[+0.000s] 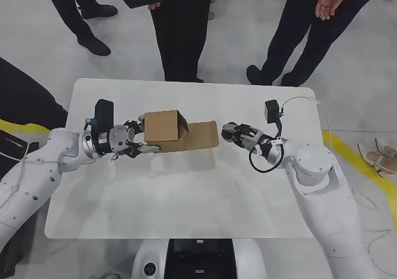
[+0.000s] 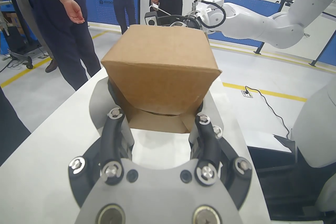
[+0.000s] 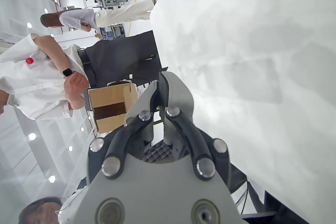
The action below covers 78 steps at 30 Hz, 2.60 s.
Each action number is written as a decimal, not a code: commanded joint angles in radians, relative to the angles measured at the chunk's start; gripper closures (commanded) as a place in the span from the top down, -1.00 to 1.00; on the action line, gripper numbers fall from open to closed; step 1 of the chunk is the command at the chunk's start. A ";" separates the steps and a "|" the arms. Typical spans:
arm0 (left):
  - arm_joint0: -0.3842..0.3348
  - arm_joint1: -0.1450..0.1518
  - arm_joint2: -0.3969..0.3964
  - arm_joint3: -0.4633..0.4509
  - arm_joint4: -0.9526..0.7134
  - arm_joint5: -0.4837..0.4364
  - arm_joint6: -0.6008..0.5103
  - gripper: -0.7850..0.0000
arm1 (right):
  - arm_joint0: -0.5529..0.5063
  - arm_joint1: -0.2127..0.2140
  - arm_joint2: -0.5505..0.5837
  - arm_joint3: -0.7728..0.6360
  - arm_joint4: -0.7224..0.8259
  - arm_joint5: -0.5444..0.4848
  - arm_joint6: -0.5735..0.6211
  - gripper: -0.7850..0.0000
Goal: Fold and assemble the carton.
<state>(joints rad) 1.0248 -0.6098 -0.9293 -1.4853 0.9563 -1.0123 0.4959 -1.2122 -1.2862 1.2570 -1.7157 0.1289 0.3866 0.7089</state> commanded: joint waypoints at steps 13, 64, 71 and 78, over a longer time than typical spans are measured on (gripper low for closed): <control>0.020 -0.003 -0.015 -0.006 -0.017 0.034 -0.024 -0.55 | 0.022 0.017 0.025 0.074 0.064 -0.023 0.182 -1.00; 0.018 -0.071 -0.015 0.015 0.015 0.000 -0.183 -0.51 | 0.129 0.028 -0.139 0.071 0.160 -0.194 0.244 -0.52; 0.032 -0.072 -0.030 0.008 0.028 0.000 -0.177 -0.50 | 0.130 0.033 -0.142 0.063 0.147 -0.189 0.239 -0.55; 0.048 -0.072 -0.043 0.000 0.038 0.000 -0.169 -0.49 | 0.132 0.034 -0.148 0.059 0.187 -0.193 0.234 -0.49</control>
<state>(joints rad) 1.0709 -0.6812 -0.9706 -1.4853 0.9940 -1.0123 0.3267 -1.0813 -1.2525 1.1099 -1.6583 0.3089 0.1946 0.9438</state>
